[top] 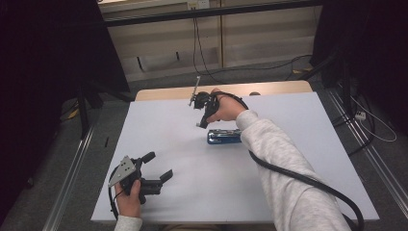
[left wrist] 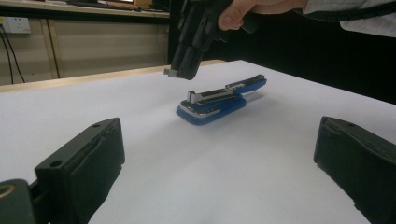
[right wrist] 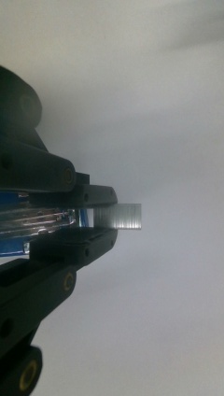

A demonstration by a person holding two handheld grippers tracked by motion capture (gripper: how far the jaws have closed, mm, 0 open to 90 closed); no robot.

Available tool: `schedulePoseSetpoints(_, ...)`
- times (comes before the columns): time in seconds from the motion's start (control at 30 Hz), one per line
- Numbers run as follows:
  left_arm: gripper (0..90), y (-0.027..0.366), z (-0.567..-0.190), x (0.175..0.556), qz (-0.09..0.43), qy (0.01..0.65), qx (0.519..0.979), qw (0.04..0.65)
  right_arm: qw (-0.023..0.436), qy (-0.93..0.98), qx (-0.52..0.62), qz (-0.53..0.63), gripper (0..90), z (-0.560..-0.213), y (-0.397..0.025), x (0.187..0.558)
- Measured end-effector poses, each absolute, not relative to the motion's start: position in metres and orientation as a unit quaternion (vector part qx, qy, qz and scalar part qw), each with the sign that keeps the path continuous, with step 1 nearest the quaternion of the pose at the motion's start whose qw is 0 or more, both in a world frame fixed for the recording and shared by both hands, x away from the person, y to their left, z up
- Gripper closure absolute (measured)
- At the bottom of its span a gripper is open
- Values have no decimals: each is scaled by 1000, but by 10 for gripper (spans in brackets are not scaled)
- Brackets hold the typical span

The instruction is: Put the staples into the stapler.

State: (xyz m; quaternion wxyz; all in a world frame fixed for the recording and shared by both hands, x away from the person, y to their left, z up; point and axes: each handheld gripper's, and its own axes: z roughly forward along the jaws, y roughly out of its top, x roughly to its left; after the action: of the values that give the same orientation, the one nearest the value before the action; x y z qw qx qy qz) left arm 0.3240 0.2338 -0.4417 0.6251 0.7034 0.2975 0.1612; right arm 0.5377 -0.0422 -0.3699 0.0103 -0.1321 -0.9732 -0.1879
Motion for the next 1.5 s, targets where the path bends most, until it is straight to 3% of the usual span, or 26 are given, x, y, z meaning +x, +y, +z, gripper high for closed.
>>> schedulePoseSetpoints(1.5,20,235,-441,324,173,290,709,619,12,-973,-139,-185,787,-365,-67,533)
